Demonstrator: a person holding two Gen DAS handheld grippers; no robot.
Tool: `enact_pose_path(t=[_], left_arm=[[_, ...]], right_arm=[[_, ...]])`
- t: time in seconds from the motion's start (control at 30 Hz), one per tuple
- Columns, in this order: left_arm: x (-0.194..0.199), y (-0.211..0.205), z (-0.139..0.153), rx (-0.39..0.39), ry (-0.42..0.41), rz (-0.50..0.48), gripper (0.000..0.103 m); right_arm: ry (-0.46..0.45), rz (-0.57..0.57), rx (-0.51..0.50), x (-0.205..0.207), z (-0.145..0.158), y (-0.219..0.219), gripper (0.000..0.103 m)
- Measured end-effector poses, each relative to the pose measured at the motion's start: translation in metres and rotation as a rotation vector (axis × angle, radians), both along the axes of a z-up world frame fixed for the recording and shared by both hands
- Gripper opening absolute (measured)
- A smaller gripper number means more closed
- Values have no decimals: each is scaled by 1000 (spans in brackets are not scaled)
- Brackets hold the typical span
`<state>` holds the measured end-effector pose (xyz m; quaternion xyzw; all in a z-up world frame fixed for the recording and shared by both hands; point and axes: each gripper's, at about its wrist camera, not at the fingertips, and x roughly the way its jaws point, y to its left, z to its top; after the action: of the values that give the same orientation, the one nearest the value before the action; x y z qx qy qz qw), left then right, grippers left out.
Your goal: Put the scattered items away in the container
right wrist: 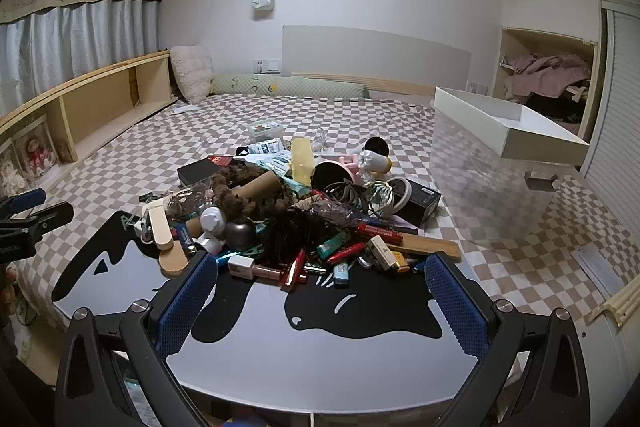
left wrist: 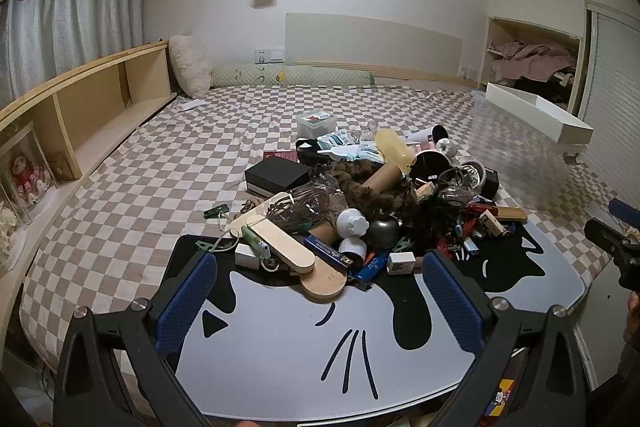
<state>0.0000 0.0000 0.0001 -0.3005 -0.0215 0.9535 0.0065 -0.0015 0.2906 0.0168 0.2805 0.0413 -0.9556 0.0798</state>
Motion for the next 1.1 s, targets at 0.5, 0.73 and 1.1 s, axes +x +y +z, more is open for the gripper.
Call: enact_pose_path(t=[0.5,0.73,1.1], left_arm=[[0,-3,-2,-11,5,-5,103],[3,-3,1,-7,-1,-9,103],[-1,1,-4,-12,-7,-12,103]], right_arm=[[-11,-2,3,1,-2,-1,103],[-10,-4,3,0,-2,-1,103],[-6,-4,3,1,-3,-1,103]])
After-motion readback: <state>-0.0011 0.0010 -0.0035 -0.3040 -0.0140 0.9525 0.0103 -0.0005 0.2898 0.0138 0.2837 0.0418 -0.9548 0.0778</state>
